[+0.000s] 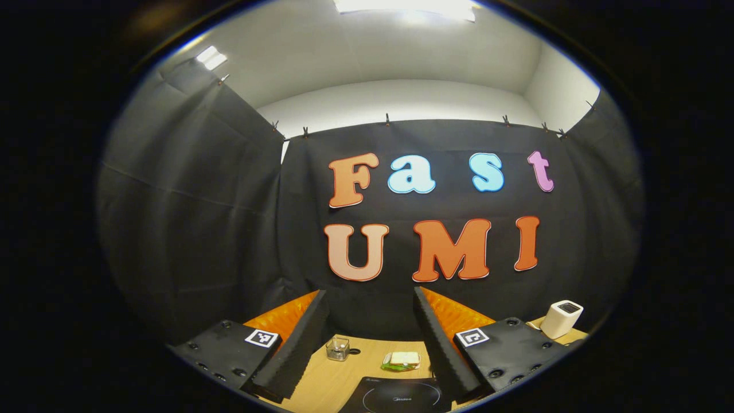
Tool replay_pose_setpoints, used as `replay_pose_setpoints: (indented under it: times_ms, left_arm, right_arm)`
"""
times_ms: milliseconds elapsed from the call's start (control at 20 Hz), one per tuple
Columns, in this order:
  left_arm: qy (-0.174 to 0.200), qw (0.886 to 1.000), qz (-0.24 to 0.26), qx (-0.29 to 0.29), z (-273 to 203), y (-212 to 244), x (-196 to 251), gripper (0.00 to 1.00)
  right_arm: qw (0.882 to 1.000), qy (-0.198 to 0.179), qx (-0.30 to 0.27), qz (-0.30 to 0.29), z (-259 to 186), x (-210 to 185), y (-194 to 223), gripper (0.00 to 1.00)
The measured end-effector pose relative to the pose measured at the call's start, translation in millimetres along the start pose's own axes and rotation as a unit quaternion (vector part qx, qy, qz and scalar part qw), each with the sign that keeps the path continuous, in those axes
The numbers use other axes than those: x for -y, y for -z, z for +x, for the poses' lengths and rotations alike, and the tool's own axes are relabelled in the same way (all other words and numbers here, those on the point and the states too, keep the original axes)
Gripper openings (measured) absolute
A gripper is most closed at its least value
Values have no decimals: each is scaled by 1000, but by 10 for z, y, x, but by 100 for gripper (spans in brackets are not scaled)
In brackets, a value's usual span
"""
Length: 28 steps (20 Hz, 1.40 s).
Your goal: First push the handle of the pot to place it horizontally, then grasp the pot with both hands and set it on the induction cooktop.
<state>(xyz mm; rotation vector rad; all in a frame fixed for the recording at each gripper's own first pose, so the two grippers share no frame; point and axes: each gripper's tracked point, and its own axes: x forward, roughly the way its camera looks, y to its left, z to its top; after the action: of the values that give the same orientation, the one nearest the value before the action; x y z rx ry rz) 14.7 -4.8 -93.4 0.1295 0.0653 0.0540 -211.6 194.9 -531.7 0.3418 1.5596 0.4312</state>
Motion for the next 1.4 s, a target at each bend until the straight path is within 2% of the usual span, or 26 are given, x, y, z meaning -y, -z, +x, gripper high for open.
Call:
replay_pose_setpoints:
  times_ms: [400,900,1050,1400]
  left_arm:
    - [-2,1000,-5,-15,111,190,92,96]
    - [24,999,-9,-45,251,469,364,96]
    - [36,997,-11,-65,293,605,465,96]
    - [42,996,-8,-73,385,688,606,97]
  right_arm:
    - [1000,24,9,13,-87,472,-89,0]
    - [998,64,2,6,-146,989,-195,0]
    - [996,86,0,25,-131,1267,-237,0]
    - [994,93,7,54,-182,1504,-385,0]
